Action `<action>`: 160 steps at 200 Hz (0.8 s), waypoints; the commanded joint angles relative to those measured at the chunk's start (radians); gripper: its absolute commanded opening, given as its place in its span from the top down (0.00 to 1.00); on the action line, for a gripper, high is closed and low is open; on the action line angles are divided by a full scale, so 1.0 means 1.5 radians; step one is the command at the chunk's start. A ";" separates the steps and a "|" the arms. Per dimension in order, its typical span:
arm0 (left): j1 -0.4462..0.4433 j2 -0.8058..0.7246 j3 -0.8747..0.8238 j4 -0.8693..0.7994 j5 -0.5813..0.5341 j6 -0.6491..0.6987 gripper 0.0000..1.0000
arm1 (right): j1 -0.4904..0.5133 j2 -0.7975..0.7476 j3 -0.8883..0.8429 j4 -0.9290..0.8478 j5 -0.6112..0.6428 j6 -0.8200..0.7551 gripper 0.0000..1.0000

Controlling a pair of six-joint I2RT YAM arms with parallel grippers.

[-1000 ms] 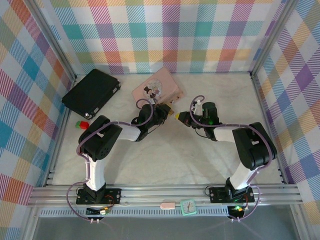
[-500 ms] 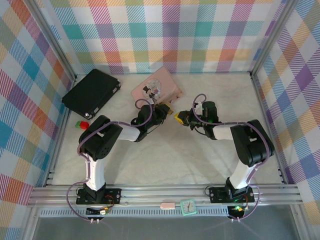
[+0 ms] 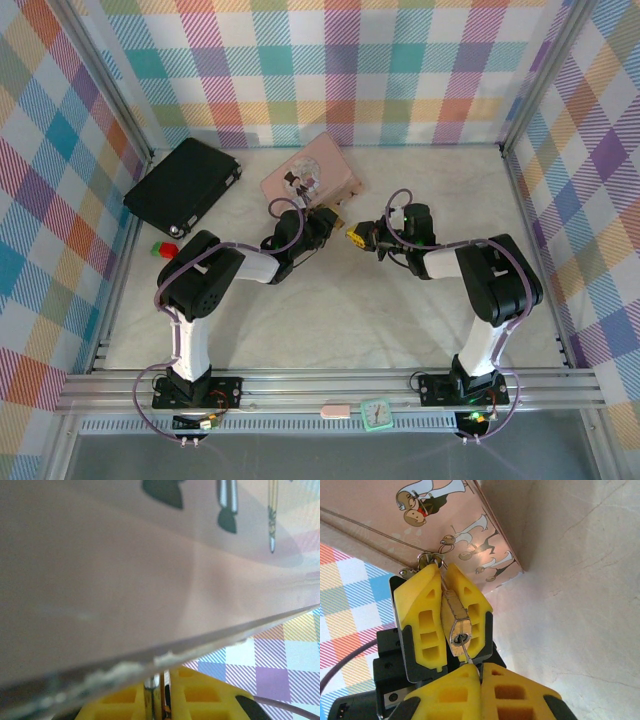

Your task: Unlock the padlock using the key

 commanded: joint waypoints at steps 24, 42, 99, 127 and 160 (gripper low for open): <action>-0.055 -0.017 0.011 0.104 0.170 -0.059 1.00 | 0.015 0.011 0.070 0.028 0.039 -0.180 1.00; -0.055 -0.019 0.009 0.104 0.172 -0.074 1.00 | 0.015 0.010 0.073 0.039 0.020 -0.223 1.00; -0.055 -0.036 0.025 0.026 0.162 -0.082 1.00 | 0.023 0.034 0.053 0.134 0.001 -0.222 1.00; -0.055 -0.043 0.026 0.020 0.174 -0.074 1.00 | 0.023 0.023 0.059 0.074 0.019 -0.261 1.00; -0.056 -0.040 0.019 0.053 0.199 -0.068 1.00 | 0.022 0.022 0.087 -0.006 0.034 -0.232 1.00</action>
